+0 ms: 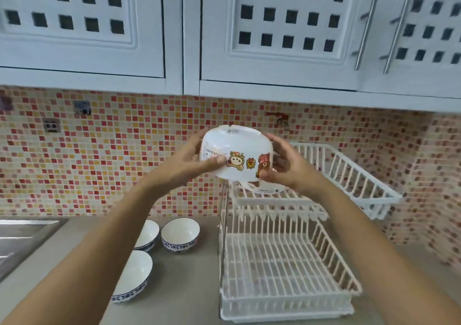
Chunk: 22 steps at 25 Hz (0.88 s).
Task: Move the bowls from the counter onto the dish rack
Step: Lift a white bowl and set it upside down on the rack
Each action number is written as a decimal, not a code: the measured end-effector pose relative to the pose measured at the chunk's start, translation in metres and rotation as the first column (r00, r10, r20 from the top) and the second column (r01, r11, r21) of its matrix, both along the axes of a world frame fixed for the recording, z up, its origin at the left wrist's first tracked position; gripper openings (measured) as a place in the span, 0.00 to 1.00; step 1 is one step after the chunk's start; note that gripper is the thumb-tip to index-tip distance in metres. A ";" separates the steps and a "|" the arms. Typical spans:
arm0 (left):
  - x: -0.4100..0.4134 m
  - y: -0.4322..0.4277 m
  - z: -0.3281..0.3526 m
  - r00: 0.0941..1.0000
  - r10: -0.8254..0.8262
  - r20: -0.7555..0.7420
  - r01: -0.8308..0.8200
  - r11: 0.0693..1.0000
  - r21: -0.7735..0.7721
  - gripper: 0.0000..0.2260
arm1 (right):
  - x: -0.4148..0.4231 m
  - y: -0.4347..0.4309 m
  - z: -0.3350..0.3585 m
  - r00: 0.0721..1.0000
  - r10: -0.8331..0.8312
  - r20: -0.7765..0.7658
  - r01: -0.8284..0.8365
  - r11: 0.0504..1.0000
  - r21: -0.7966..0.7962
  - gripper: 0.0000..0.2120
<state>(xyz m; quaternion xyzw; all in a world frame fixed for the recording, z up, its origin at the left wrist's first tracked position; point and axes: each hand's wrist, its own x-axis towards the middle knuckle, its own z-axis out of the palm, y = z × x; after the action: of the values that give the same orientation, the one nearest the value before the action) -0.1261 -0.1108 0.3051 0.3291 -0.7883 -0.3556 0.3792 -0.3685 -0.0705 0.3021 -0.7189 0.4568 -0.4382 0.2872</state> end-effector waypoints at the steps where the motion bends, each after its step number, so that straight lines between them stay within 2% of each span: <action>1: -0.032 -0.012 -0.001 0.999 0.007 0.051 -0.005 1.000 -0.030 0.27 | -0.034 -0.012 -0.003 0.997 -0.031 -0.074 0.031 1.000 -0.006 0.46; 5: -0.042 -0.021 -0.016 0.938 0.106 0.331 -0.051 0.984 -0.169 0.47 | -0.046 -0.028 -0.020 0.942 -0.097 -0.320 0.090 0.995 -0.038 0.53; 7: -0.046 -0.028 -0.027 0.910 0.142 0.390 -0.048 0.970 -0.240 0.49 | -0.044 -0.034 -0.027 0.907 -0.100 -0.408 0.096 0.995 -0.032 0.56; 10: -0.053 -0.033 -0.038 0.864 0.194 0.465 -0.077 0.963 -0.258 0.51 | -0.038 -0.044 -0.038 0.847 -0.131 -0.515 0.119 0.991 -0.058 0.58; 14: -0.071 -0.050 -0.047 0.785 0.265 0.559 -0.132 0.955 -0.267 0.56 | -0.046 -0.066 -0.047 0.808 -0.099 -0.580 0.064 0.995 -0.081 0.56; 17: -0.073 -0.053 -0.049 0.761 0.290 0.581 -0.170 0.952 -0.254 0.57 | -0.044 -0.076 -0.053 0.784 -0.114 -0.610 0.070 0.993 -0.095 0.56; 22: -0.072 -0.044 -0.044 0.711 0.254 0.656 -0.142 0.965 -0.219 0.61 | -0.048 -0.071 -0.050 0.746 -0.098 -0.659 0.093 0.995 -0.042 0.59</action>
<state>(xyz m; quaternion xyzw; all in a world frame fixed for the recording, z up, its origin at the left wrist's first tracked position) -0.1981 -0.1552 0.2614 0.4888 -0.8567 -0.1067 0.1255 -0.4162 -0.1415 0.2522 -0.8040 0.5632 -0.1720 0.0824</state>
